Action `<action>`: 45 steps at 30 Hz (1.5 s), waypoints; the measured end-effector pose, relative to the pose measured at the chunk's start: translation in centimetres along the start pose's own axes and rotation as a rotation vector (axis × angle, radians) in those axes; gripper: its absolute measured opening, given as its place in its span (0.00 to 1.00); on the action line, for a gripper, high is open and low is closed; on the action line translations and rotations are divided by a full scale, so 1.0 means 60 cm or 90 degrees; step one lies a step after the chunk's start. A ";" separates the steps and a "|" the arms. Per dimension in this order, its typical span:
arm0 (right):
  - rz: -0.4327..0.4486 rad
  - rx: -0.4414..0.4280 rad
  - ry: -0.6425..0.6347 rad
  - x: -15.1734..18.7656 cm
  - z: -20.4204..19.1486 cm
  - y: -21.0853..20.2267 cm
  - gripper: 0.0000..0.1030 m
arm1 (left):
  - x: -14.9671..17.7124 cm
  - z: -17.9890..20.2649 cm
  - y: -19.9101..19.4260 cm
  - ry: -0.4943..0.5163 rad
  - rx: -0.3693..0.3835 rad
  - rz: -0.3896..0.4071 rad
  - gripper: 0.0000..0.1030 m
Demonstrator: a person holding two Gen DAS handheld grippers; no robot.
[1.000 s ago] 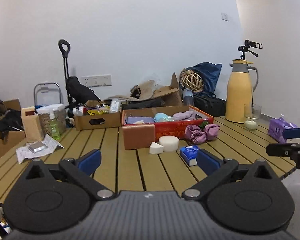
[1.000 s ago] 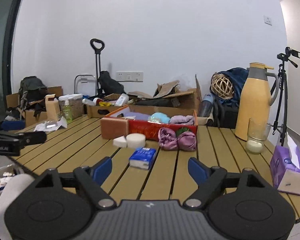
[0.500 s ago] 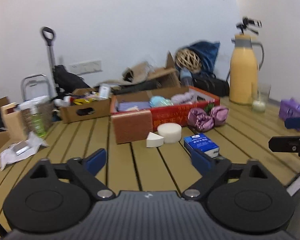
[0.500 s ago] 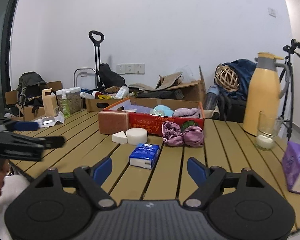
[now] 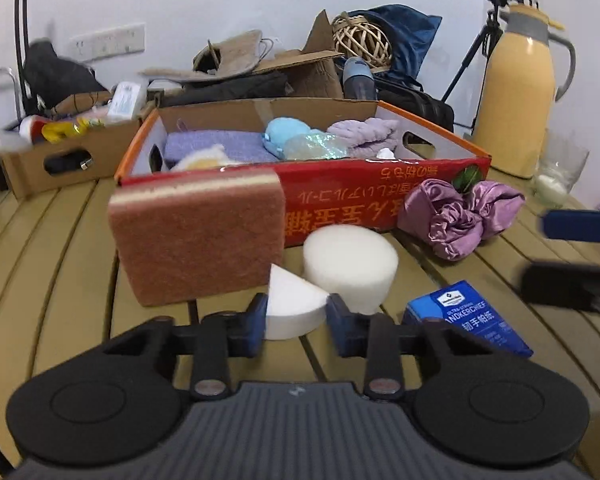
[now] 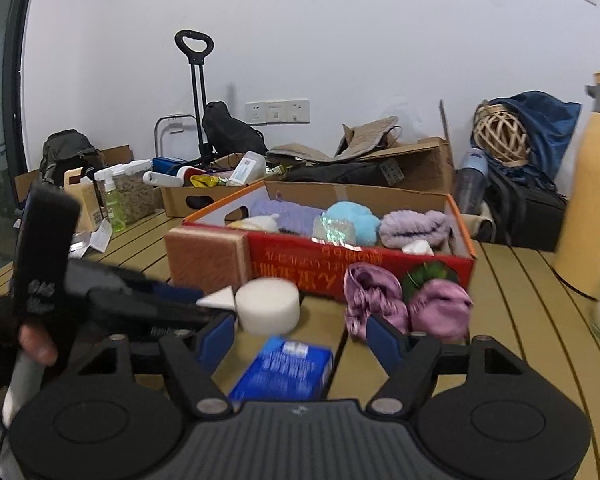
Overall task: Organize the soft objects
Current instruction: 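Grasp the white wedge sponge with the left tool while the right tool grasps the round sponge, then carry both white sponges into the box and open both tools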
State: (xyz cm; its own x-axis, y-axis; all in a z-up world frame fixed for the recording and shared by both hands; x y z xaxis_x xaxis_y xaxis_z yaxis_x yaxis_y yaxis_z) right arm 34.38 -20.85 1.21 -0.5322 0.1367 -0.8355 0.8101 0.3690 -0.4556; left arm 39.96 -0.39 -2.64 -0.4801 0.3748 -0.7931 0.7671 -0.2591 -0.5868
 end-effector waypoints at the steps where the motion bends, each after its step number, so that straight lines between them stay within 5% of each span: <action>1: -0.007 -0.003 0.000 -0.008 0.000 0.017 0.70 | 0.001 -0.003 -0.004 -0.002 0.003 0.003 0.24; 7: -0.092 -0.040 -0.007 -0.033 -0.023 0.139 0.70 | 0.021 -0.008 -0.087 -0.008 -0.055 0.065 0.24; 14: -0.141 -0.013 0.011 -0.023 -0.050 0.224 0.53 | 0.037 -0.030 -0.127 -0.077 -0.063 0.074 0.25; 18: -0.107 -0.036 0.044 -0.029 -0.051 0.176 0.51 | 0.045 -0.023 -0.165 -0.101 -0.074 0.080 0.25; 25: -0.014 -0.009 0.027 -0.006 -0.047 -0.047 0.52 | 0.051 0.044 -0.260 -0.093 -0.046 0.108 0.25; 31: 0.002 0.032 0.041 0.049 -0.009 -0.178 0.52 | 0.042 0.118 -0.303 -0.051 -0.018 0.136 0.26; 38: 0.035 0.045 0.070 0.058 0.021 -0.227 0.52 | 0.013 0.131 -0.305 -0.026 -0.007 0.155 0.26; 42: 0.050 0.029 0.035 0.008 0.023 -0.197 0.52 | -0.059 0.080 -0.266 -0.017 0.006 0.175 0.27; 45: 0.055 0.020 0.009 -0.058 0.029 -0.138 0.52 | -0.131 0.012 -0.183 -0.053 0.046 0.136 0.27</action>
State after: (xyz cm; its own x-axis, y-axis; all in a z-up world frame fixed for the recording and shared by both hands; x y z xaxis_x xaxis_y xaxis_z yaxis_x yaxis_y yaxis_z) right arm 29.95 -26.00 7.38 -0.4638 0.1797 -0.8675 0.8600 0.3266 -0.3921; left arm 34.96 -1.13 9.91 -0.3461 0.2303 -0.9095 0.8244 -0.3881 -0.4120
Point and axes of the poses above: each gripper's, at about its wrist camera, not at the fingertips, and y roughly the way its jaws point, z to its right, x to its underside, the point moved 1 cm from there along y, roughly the way its jaws point, and after that the axes turned 15 degrees about y, right-handed, at the moved point
